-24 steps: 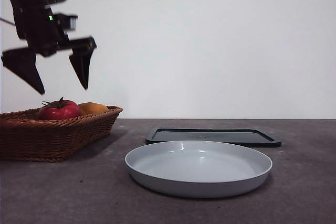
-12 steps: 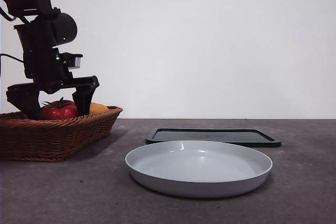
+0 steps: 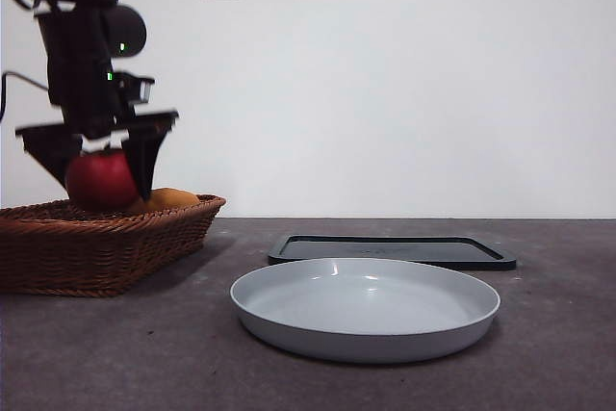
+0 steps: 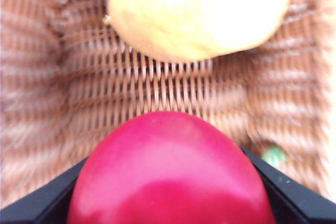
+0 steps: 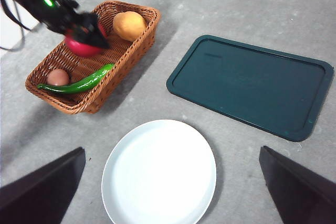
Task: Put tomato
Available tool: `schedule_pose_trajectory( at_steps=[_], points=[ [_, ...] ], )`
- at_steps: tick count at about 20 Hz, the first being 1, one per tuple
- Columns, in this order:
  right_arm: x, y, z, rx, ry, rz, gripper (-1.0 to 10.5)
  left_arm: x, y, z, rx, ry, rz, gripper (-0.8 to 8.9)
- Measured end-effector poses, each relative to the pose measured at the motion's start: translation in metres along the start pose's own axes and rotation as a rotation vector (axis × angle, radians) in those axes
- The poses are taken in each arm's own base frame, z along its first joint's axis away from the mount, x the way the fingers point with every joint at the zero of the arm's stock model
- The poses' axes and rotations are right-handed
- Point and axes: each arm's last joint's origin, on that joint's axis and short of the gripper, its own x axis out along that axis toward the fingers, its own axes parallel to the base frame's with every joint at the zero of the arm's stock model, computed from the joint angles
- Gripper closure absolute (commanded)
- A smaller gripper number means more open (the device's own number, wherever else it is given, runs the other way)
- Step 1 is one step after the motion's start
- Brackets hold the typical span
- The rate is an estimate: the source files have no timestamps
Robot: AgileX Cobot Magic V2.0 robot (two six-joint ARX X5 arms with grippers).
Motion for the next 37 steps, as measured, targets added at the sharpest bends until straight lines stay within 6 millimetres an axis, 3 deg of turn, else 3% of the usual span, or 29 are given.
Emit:
schedule_pose_trajectory(
  at_steps=[3, 5, 13, 17, 19, 21, 24, 29, 35, 37],
  points=[
    [0.0, 0.0, 0.0, 0.0, 0.0, 0.0, 2.3, -0.027, -0.021, -0.003, 0.035, 0.107, -0.009, 5.29],
    [0.0, 0.0, 0.0, 0.0, 0.0, 0.0, 2.3, -0.03, -0.04, -0.01, 0.081, 0.163, -0.018, 5.3],
    [0.0, 0.0, 0.0, 0.0, 0.0, 0.0, 2.3, -0.035, -0.173, -0.046, 0.413, 0.141, -0.118, 5.34],
    [0.0, 0.0, 0.0, 0.0, 0.0, 0.0, 2.3, -0.04, -0.223, -0.07, 0.517, 0.111, -0.167, 5.34],
    [0.0, 0.0, 0.0, 0.0, 0.0, 0.0, 2.3, -0.033, -0.24, -0.081, 0.554, 0.137, -0.172, 5.34],
    [0.0, 0.0, 0.0, 0.0, 0.0, 0.0, 2.3, -0.012, -0.257, -0.092, 0.589, 0.194, -0.161, 5.34],
    [0.0, 0.0, 0.0, 0.0, 0.0, 0.0, 2.3, 0.014, -0.272, -0.104, 0.618, 0.256, -0.144, 5.34],
    [0.0, 0.0, 0.0, 0.0, 0.0, 0.0, 2.3, 0.036, -0.28, -0.11, 0.633, 0.289, -0.134, 5.34],
    [0.0, 0.0, 0.0, 0.0, 0.0, 0.0, 2.3, 0.042, -0.282, -0.11, 0.632, 0.279, -0.138, 5.33],
    [0.0, 0.0, 0.0, 0.0, 0.0, 0.0, 2.3, 0.042, -0.282, -0.11, 0.632, 0.282, -0.137, 4.49]
  ],
)
